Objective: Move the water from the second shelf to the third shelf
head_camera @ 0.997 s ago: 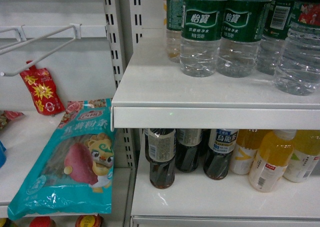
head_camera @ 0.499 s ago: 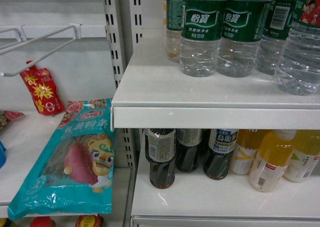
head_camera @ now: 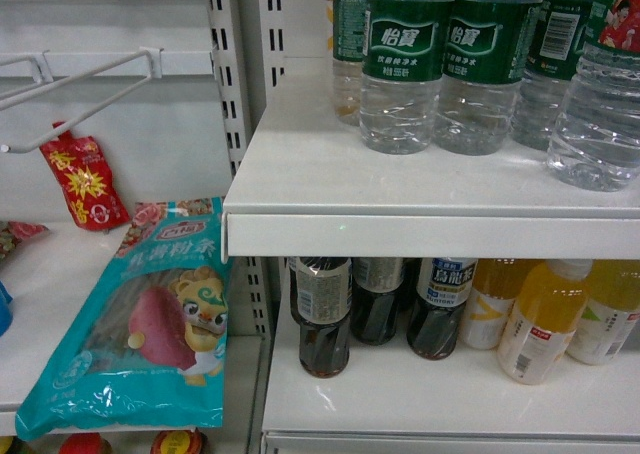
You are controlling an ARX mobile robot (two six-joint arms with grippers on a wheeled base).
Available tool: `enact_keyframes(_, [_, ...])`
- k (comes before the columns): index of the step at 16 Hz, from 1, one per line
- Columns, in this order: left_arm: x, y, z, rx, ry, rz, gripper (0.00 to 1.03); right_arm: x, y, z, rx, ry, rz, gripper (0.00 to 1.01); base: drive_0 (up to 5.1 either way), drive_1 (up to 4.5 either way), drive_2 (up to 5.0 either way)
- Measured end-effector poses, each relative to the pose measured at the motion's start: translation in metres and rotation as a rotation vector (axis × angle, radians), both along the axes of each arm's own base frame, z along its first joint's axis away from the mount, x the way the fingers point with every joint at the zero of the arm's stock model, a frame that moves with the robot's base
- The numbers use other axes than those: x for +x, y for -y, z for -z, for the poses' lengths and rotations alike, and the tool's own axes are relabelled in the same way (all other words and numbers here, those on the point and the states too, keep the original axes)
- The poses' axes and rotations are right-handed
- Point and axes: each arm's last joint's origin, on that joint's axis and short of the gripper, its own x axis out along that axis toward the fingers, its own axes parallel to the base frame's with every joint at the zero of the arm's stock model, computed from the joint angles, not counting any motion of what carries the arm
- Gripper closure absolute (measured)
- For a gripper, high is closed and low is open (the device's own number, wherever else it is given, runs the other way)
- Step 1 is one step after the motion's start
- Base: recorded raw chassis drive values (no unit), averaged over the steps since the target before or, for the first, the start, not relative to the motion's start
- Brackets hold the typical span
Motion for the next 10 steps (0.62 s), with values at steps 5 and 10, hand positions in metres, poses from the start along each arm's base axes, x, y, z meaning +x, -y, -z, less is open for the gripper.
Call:
enact_keyframes(5, [0.000,0.000,0.000,0.000,0.000,0.000,0.05,-0.049,0.023,0.055,-0.134,0.056,0.012,0.65,0.0,0.00,0.0])
enact_keyframes(10, [0.000,0.000,0.000,0.000,0.000,0.000,0.05,-0.061,0.037,0.096,-0.149,0.049,-0.004,0.99,0.0,0.00,0.0])
